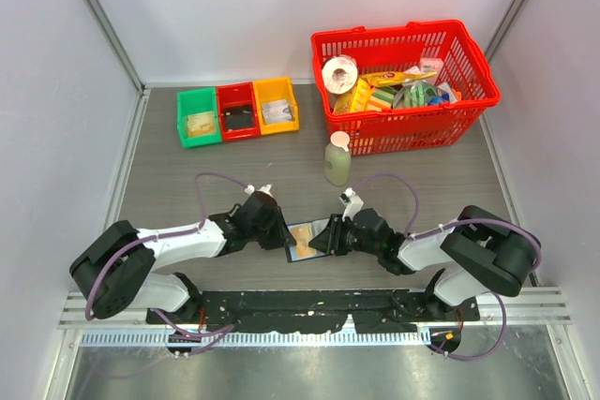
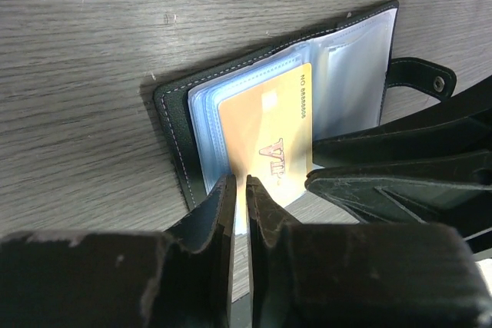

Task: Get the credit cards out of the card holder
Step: Remove the credit card from the card holder.

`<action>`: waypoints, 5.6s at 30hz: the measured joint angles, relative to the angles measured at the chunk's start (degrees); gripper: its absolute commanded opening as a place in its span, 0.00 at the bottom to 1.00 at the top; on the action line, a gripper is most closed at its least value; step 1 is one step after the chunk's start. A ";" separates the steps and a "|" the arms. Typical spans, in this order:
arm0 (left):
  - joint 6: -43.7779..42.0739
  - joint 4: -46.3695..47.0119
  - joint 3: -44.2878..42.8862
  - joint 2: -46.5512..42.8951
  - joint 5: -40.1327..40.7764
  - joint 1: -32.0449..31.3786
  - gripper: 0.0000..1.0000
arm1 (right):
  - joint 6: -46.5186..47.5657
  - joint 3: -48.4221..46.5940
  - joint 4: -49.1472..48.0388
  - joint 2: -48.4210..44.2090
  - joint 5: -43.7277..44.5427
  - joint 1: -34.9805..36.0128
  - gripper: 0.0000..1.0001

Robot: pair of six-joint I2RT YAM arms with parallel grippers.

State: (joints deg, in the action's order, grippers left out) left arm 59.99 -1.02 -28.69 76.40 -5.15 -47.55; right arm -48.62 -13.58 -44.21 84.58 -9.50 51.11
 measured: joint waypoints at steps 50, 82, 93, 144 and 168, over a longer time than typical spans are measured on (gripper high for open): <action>2.27 0.87 0.42 0.76 2.47 -1.92 0.00 | 2.36 -0.22 0.44 1.55 -16.74 -12.31 0.01; 0.92 7.61 -1.44 5.38 2.12 -1.99 0.00 | 4.28 -1.92 0.50 5.11 -22.84 -14.47 0.01; 3.26 10.45 1.27 4.48 2.97 -1.99 0.00 | 4.24 -1.14 -0.17 5.09 -25.24 -16.90 0.11; 4.07 10.21 1.22 4.46 3.19 -1.99 0.00 | 5.75 -1.95 3.48 5.27 -32.00 -22.32 0.01; -28.30 -13.51 -20.37 -9.73 -4.17 0.96 0.92 | 30.80 -23.63 61.13 -33.53 -27.80 -24.87 0.01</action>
State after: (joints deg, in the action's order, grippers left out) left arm 31.68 -14.52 -49.06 66.67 -9.32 -46.59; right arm -17.82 -37.21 16.93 51.05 -37.30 26.24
